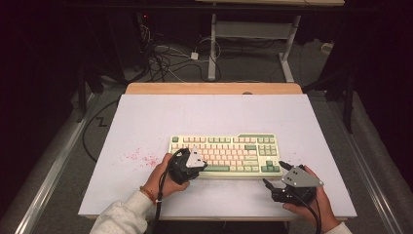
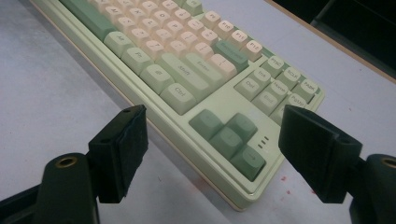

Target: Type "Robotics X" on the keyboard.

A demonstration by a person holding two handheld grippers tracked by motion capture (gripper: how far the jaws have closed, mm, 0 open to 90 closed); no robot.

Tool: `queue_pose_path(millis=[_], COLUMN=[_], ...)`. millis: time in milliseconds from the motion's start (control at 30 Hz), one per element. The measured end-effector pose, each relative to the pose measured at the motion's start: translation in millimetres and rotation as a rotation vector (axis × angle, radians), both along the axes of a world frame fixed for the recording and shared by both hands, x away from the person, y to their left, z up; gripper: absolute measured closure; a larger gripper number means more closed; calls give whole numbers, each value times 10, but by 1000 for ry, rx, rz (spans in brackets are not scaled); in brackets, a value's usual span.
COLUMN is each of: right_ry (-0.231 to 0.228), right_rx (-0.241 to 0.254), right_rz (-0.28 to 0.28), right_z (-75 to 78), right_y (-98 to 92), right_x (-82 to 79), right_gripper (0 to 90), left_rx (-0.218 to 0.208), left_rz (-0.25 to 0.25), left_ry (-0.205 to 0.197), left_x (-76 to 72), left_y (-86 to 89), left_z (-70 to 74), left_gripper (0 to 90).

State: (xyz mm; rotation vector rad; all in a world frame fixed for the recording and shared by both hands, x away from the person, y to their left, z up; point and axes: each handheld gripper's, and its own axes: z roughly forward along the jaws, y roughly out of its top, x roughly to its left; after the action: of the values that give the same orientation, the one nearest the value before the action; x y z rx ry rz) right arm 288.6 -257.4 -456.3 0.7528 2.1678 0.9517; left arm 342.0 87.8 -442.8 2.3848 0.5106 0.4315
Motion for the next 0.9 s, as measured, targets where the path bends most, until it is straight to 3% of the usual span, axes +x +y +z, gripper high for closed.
queue_pose_path(millis=[133, 300, 400, 533, 600, 767, 900], right_ry=[-4, -4, -5, 0, 2, 13, 17], right_rx=[7, 6, 8, 15, 17, 29, 35], right_rz=[-3, -4, -3, -11, -14, -17, -15], right_z=[14, 13, 17, 16, 16, 15, 14], right_y=[-5, -4, -7, -24, -33, -59, -71], right_x=[-3, 0, -2, 9, 15, 32, 39], right_gripper=[245, 245, 245, 245, 244, 244, 244], left_rx=[-27, -32, -29, -38, -31, -57, -79], left_rz=[17, 29, 43, 62, 90, 134, 161], left_ry=[-28, -54, -90, -117, -154, -174, -191], left_x=[-13, -7, -18, -22, -44, -78, -95], left_y=[70, 145, 190, 266, 300, 435, 577], left_z=[62, 85, 93, 85, 72, 37, 6], left_gripper=[817, 769, 722, 606, 510, 297, 214])
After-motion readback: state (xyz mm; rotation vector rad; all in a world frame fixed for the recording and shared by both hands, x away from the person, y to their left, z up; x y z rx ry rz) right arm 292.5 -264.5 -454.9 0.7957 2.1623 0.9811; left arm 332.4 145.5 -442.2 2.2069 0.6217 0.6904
